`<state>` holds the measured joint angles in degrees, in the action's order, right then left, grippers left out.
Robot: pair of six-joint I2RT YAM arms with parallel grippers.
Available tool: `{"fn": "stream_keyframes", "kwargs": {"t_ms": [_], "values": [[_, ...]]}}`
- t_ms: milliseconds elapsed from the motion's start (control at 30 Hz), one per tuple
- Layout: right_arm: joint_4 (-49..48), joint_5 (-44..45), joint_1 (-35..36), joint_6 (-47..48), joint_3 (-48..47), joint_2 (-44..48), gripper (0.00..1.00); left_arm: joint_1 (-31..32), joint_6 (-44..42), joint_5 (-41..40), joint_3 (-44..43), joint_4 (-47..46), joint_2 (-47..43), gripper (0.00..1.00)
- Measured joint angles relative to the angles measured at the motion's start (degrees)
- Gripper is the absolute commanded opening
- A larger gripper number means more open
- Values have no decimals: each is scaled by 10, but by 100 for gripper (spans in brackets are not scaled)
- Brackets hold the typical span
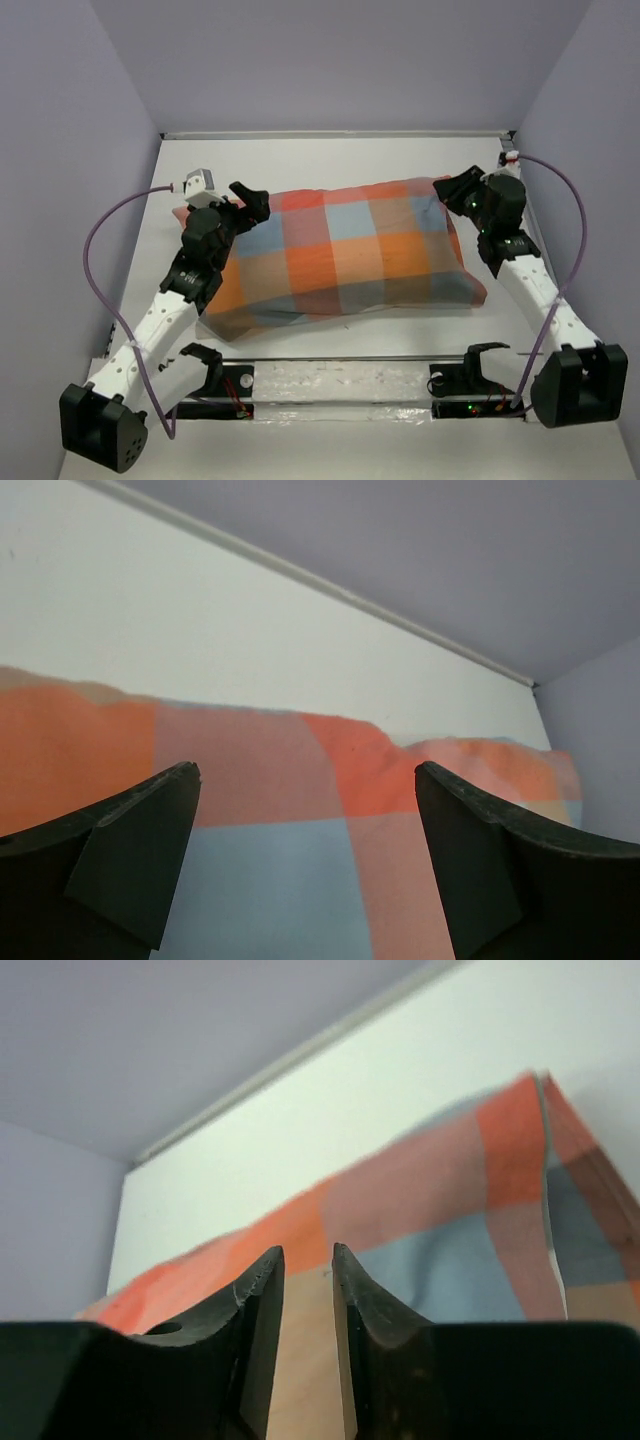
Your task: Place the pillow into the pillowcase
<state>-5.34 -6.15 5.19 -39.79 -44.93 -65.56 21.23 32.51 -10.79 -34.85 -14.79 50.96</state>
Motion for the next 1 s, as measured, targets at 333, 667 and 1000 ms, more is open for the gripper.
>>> {"fn": "stream_keyframes", "kwargs": {"t_ms": [333, 667, 1000], "values": [[106, 80, 0, 75, -201, 253, 100, 1, -96, 45, -181, 98, -154, 99], [119, 99, 0, 119, -306, 391, 100, 1, -129, 131, -318, 133, -187, 99], [123, 101, 0, 143, -304, 426, 99, 1, -156, 131, -372, 158, -262, 99]]}}
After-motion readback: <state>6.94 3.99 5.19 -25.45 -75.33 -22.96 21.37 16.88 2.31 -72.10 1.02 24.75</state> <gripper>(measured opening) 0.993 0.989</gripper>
